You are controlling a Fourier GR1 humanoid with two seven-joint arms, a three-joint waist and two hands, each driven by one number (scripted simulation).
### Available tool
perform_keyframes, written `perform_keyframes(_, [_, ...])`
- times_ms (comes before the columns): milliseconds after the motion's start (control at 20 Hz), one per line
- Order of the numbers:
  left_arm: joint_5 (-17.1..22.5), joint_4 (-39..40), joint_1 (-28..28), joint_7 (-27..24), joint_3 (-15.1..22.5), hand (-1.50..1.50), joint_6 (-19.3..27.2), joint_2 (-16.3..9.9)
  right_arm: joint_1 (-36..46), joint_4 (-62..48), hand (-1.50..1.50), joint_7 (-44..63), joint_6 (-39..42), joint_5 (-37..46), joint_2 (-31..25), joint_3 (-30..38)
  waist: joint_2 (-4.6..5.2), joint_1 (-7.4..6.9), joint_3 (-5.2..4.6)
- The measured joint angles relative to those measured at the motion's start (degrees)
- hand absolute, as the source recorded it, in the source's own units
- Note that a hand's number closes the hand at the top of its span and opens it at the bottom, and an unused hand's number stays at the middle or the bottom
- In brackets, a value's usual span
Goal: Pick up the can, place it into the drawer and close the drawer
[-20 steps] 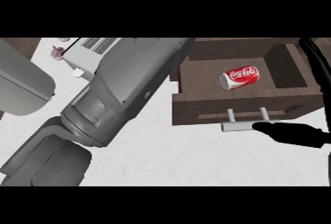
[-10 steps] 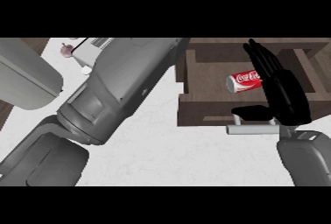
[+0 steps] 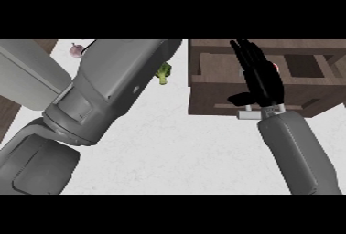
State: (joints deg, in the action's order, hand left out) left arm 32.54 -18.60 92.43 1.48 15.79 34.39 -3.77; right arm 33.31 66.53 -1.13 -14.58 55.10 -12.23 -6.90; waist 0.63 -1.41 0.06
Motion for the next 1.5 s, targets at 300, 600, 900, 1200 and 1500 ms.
perform_keyframes(300, [-0.9,-3.3,-3.1,1.8,0.4,-1.5,-1.5,-2.8,7.4,-14.5,-1.5,-1.1,-10.5,3.7,1.8,3.3,-0.15,-1.37,-0.01])
perform_keyframes(600, [-1.7,-7.2,-5.6,4.7,0.7,-1.5,-2.7,-5.7,16.7,-26.8,-1.5,-2.2,-16.8,4.9,1.5,7.0,-0.06,-2.43,-0.01])
perform_keyframes(900, [-2.3,-12.4,-9.2,6.9,1.4,-1.5,-4.1,-8.5,23.5,-36.1,-1.5,-2.8,-21.4,6.0,1.5,9.1,-0.11,-3.54,-0.12])
perform_keyframes(1200, [-2.8,-18.1,-12.6,9.2,2.1,-1.5,-4.2,-10.5,28.6,-42.7,-1.5,-2.9,-22.5,7.0,1.5,10.2,0.18,-4.38,-0.02])
perform_keyframes(1500, [-2.9,-23.1,-16.6,10.5,2.5,-1.5,-5.3,-12.6,31.3,-46.2,-1.5,-6.1,-21.0,5.0,1.0,12.5,0.69,-4.69,0.28])
